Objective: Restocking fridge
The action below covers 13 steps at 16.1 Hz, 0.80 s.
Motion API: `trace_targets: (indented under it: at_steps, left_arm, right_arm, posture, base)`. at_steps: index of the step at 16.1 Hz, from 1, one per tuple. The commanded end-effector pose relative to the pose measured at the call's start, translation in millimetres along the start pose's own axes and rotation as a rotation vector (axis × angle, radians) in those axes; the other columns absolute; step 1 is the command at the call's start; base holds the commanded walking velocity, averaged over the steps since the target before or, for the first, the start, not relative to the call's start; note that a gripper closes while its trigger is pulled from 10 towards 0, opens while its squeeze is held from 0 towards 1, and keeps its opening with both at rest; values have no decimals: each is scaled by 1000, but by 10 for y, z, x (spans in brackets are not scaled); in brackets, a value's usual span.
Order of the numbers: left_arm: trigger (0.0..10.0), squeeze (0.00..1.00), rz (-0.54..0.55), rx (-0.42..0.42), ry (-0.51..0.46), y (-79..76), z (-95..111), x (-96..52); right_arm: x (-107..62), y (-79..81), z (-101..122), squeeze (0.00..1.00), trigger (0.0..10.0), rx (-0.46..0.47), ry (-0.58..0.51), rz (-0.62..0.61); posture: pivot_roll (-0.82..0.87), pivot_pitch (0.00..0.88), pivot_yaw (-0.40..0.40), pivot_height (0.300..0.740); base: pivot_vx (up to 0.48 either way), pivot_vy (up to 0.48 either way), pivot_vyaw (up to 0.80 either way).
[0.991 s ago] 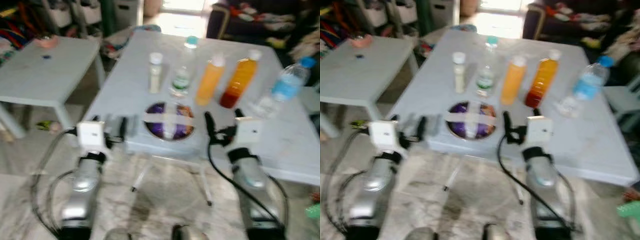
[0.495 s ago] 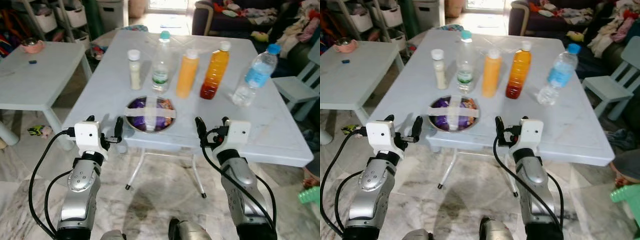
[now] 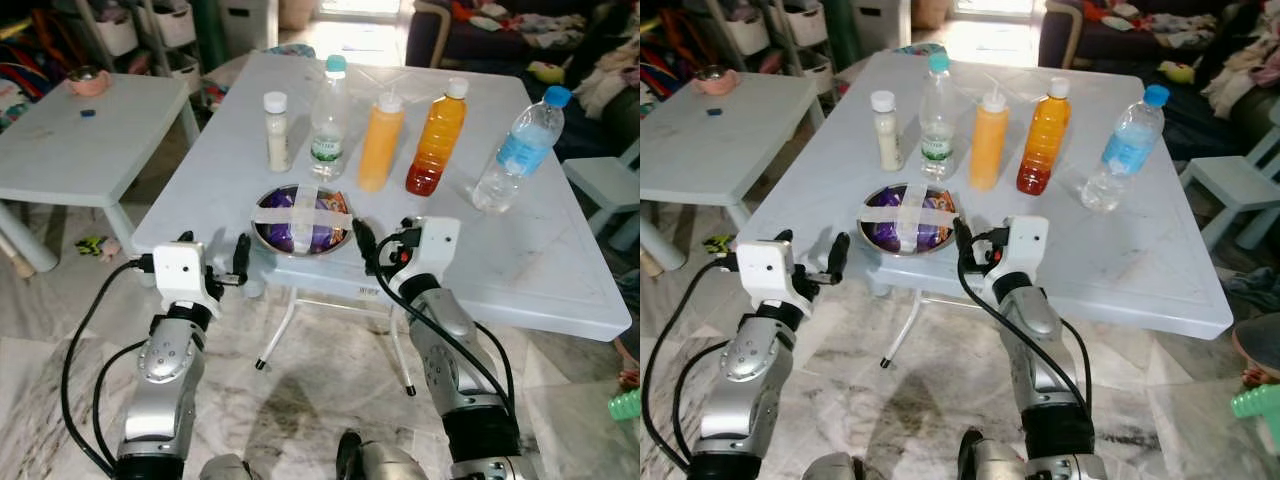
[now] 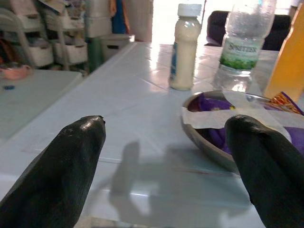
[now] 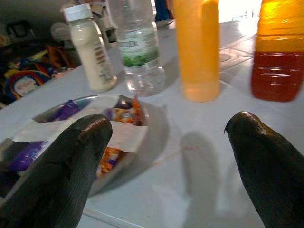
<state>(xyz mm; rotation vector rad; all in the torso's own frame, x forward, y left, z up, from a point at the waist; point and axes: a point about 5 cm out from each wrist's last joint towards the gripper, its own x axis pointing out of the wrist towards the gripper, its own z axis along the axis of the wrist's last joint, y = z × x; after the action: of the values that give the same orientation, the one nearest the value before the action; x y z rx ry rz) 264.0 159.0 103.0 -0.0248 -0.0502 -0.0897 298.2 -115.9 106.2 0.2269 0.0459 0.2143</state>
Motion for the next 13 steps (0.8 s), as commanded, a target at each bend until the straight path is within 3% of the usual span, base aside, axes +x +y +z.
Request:
trace_targets:
  at_steps: [1, 5, 13]
  left_arm:
    - [10000, 0, 0, 18, -7, 29, 21, -12]
    - [10000, 0, -17, 26, -18, -29, 42, 17]
    - [10000, 0, -26, 8, -30, -81, 55, 18]
  right_arm:
    - [-54, -80, 53, 0, 10000, -19, -35, -23]
    - [-153, -132, 153, 0, 10000, -102, -103, -19]
    - [-156, -105, 255, 0, 10000, -168, -156, 3]
  posture:
    - [69, 60, -33, 740]
    - [50, 60, -26, 740]
    - [53, 53, -30, 740]
  base:
    - [0, 480, -481]
    - [0, 453, -719]
    - [0, 420, 0]
